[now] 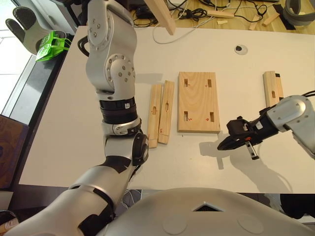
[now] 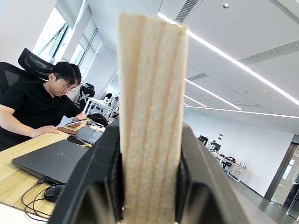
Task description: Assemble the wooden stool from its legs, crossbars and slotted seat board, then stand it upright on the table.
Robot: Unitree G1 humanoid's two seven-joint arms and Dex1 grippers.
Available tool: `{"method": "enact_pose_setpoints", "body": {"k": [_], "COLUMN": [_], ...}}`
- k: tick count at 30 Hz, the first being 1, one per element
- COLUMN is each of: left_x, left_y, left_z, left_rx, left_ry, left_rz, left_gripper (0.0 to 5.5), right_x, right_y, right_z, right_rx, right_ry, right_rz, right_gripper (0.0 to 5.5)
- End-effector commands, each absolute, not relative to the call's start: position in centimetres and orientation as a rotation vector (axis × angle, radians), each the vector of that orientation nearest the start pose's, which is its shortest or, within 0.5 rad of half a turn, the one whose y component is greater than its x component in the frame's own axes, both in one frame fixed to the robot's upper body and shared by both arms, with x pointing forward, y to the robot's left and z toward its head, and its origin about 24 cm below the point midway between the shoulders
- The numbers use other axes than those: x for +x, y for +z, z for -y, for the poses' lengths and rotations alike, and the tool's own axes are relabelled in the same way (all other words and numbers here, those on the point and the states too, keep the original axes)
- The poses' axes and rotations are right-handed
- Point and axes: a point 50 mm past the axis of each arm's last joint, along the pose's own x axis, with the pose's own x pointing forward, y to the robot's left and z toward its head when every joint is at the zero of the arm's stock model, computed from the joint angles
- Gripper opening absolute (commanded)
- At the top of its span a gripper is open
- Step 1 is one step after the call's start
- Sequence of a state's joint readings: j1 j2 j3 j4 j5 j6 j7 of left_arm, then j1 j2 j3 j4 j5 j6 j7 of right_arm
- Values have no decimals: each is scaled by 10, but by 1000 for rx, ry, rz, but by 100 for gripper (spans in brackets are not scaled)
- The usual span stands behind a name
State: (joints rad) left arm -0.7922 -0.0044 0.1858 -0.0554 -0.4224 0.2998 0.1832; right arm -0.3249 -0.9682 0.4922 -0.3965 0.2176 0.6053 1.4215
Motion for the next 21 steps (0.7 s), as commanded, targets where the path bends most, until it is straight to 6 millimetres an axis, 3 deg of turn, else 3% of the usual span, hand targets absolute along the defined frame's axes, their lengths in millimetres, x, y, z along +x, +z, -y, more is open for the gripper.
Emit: {"method": "enact_pose_setpoints", "body": {"k": [1, 11, 21], "left_x": [339, 340, 340], "left_y": [264, 265, 261], "left_z": [-115, -117, -109], "left_rx": [-479, -483, -477], "left_ry": [-125, -117, -150], "left_rz": [468, 470, 442], "left_gripper": [102, 102, 102], "right_x": [226, 268, 317], "right_y": [93, 57, 37], "right_z": [157, 126, 63], "right_rx": [-687, -786, -771], "right_ry": [1644, 1477, 1119], "right_rz": [-805, -775, -497], "right_gripper": [0, 0, 0]}}
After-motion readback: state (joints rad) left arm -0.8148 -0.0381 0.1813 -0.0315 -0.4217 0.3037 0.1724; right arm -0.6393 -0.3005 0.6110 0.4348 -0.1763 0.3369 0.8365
